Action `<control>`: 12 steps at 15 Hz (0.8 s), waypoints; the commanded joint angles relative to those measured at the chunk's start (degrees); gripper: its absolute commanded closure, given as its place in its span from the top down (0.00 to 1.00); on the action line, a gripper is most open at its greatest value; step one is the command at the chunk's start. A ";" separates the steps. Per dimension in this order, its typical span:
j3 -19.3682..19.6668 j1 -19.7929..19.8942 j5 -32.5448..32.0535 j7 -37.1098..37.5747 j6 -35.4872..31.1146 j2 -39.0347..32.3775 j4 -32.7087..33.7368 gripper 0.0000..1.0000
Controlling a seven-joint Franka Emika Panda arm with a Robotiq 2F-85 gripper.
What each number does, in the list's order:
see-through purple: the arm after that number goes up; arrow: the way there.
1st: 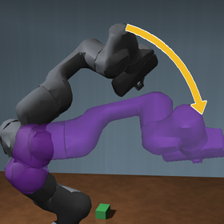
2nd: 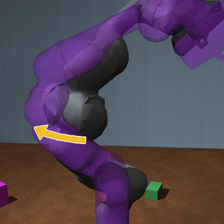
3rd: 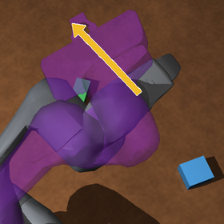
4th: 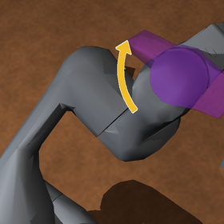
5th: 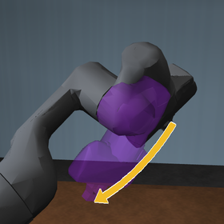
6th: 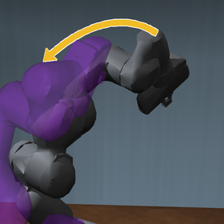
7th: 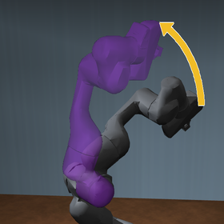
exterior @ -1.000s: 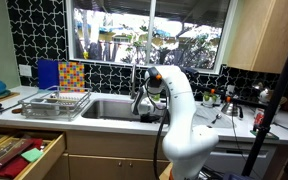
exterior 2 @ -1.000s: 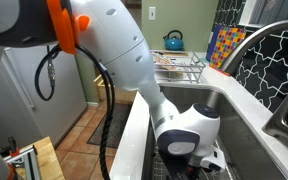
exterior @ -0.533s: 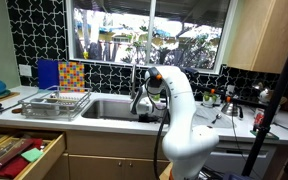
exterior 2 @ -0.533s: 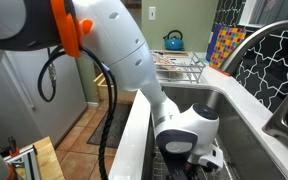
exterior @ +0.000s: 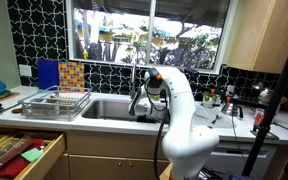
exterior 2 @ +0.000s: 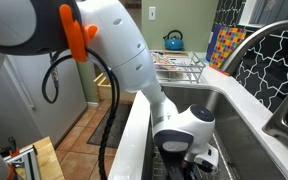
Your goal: Pick up the orange bowl and put it in the sink, pick up the blue bowl and put it on the kitchen counter in front of the sink, pick up the green container and put it in the blue bowl, move the blue bowl to the kitchen counter next to the tap
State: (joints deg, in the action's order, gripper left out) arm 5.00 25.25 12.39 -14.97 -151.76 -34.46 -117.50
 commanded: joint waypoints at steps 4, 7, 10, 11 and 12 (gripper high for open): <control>0.15 0.17 0.17 0.56 -1.55 1.10 -0.62 0.53; 0.02 0.23 0.48 0.78 -2.28 1.25 -0.44 0.69; -1.43 1.52 2.40 0.37 -2.36 0.04 0.26 0.93; -1.85 1.98 3.10 0.08 -1.59 -0.20 0.59 0.99; -2.26 2.46 3.92 -0.08 -1.46 -0.36 0.81 1.00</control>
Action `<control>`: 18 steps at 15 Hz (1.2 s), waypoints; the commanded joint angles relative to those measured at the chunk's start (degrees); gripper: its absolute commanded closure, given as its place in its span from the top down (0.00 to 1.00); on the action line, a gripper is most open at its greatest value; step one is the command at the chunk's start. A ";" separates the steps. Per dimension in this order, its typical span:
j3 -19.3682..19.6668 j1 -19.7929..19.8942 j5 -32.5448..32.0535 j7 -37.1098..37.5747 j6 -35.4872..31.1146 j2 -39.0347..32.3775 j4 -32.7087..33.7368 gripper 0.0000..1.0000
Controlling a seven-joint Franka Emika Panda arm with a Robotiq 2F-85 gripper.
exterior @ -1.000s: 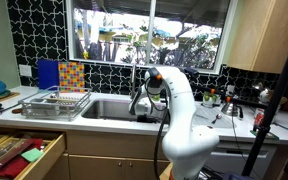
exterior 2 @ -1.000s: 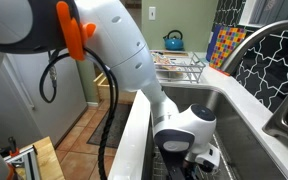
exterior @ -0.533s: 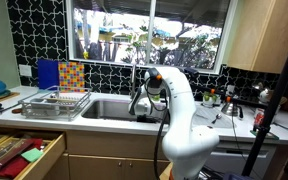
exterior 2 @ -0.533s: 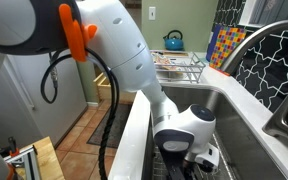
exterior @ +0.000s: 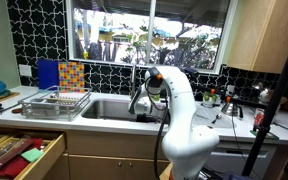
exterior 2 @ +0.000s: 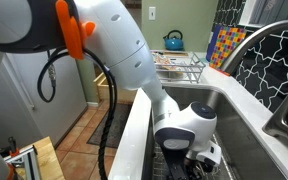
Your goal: Pick up the orange bowl and put it in the sink, pick up the blue bowl and put it on the kitchen counter in front of the sink, pick up the green container and put it in the blue bowl, move the blue bowl to the kitchen counter next to the tap
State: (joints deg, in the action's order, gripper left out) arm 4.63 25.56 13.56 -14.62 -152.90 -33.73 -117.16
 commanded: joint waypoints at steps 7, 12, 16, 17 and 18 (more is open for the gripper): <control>-5.05 5.56 7.70 -2.52 0.71 -2.01 1.34 0.37; -6.49 7.17 10.29 -3.90 1.05 -2.21 1.36 0.02; -7.36 8.38 11.46 -5.54 1.15 -0.61 1.08 0.02; -7.52 8.59 11.59 -6.13 1.34 0.70 0.58 0.03; -7.48 8.58 11.38 -6.46 1.91 1.99 0.11 0.01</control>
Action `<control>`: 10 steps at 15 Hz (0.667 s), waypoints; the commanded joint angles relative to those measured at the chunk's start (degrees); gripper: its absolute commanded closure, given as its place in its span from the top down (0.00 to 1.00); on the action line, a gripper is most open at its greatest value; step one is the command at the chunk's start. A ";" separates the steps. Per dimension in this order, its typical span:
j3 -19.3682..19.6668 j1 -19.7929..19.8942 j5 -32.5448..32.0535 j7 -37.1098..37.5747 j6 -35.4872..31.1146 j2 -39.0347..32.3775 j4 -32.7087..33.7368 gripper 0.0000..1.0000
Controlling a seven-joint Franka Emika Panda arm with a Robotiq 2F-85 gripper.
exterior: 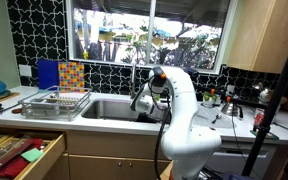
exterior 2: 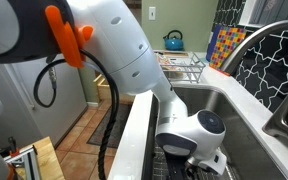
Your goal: Pick up the orange bowl and put it in the sink, pick up the blue bowl and put it on the kitchen counter in front of the sink, pick up the green container and put it in the blue bowl, move the blue bowl to the kitchen counter next to the tap
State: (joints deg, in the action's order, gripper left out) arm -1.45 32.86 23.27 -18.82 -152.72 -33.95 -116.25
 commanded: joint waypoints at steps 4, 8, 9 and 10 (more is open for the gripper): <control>-0.52 -0.53 -0.38 -4.50 5.49 8.83 -3.32 0.01; 1.04 -2.96 -0.30 -7.59 15.32 15.87 -5.01 0.01; 2.02 -3.94 -0.64 -7.44 17.27 17.63 -5.23 0.01; 3.04 -4.74 -0.60 -7.35 19.19 19.95 -5.72 0.01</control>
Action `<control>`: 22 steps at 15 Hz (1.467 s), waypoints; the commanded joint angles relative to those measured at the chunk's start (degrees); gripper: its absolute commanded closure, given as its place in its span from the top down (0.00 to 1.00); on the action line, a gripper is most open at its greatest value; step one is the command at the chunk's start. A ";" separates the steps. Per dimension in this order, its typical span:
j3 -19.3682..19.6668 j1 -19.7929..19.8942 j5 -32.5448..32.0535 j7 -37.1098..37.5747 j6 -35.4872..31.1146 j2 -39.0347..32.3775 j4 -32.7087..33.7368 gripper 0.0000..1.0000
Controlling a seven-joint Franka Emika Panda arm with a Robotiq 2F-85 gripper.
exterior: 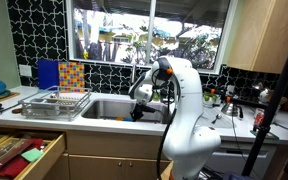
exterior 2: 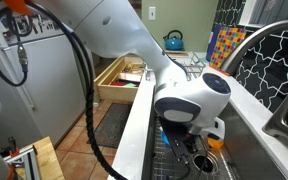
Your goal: Pick up the orange bowl and put it in the sink, pick up the blue bowl and put it on the kitchen counter in front of the sink, pick up the green container and put it in the blue bowl, move the blue bowl to the kitchen counter next to the tap
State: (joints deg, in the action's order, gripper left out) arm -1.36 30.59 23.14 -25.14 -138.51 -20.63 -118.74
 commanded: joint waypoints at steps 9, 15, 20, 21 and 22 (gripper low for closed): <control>12.14 -8.52 -2.73 -3.83 27.84 22.21 -3.22 0.02; 13.24 -13.00 -5.32 -4.75 28.31 21.28 -5.06 0.02; 12.96 -14.90 -3.75 -7.04 29.50 18.98 -5.86 0.02; 12.90 -15.10 -4.55 -6.68 28.33 18.69 -6.02 0.02; 12.91 -15.20 -4.57 -5.89 27.37 18.43 -6.01 0.20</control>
State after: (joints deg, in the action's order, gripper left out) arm 10.74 16.29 18.89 -30.74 -108.80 -1.83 -123.81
